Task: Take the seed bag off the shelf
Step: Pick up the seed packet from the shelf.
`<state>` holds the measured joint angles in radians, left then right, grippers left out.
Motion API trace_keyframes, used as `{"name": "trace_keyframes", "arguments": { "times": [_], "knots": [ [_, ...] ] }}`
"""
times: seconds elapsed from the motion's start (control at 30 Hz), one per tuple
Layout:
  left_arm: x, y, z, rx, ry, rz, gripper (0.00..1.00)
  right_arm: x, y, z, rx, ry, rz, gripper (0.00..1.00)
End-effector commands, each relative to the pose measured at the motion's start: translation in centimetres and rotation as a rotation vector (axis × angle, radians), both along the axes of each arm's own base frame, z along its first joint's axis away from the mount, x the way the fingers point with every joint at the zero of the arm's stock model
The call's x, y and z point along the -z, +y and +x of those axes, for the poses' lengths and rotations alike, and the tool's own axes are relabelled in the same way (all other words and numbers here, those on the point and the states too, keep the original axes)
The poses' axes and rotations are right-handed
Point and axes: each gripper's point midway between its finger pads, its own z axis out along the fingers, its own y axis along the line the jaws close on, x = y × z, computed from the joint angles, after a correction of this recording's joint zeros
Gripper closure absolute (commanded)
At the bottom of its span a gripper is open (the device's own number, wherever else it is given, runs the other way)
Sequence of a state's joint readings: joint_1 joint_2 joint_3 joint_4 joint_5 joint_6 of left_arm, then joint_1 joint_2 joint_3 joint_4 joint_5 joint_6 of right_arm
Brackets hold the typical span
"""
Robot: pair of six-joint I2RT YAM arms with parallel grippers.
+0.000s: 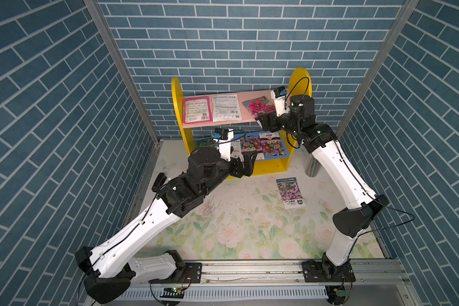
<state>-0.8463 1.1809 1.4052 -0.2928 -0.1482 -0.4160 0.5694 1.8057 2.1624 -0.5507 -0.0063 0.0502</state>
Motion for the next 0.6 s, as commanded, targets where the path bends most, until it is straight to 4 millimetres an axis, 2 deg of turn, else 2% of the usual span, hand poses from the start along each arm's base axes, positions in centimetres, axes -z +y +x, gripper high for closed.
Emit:
{"name": "trace_keyframes", "arguments": {
  "times": [0.0,0.13,0.27,0.43,0.57],
  "knots": [
    [-2.8,0.2,0.6,0.002,-0.012,-0.133,0.00,-3.0,-0.5,-1.8,-0.031,-0.063,0.025,0.13],
    [-2.8,0.8,2.4,0.005,0.052,-0.255,0.00,-4.3,-1.3,-3.0,-0.030,-0.088,0.038,0.11],
    [-2.4,0.0,3.8,0.052,0.115,-0.350,0.00,-5.1,-2.5,-4.9,-0.037,-0.111,0.040,0.08],
    [-2.5,-2.1,5.4,0.109,0.167,-0.409,0.00,-5.7,-3.8,-9.1,-0.109,-0.148,0.055,0.00],
    [-2.3,-3.6,6.9,0.126,0.203,-0.431,0.00,-5.8,-5.0,-12.7,-0.168,-0.180,0.071,0.00]
  ]
}}
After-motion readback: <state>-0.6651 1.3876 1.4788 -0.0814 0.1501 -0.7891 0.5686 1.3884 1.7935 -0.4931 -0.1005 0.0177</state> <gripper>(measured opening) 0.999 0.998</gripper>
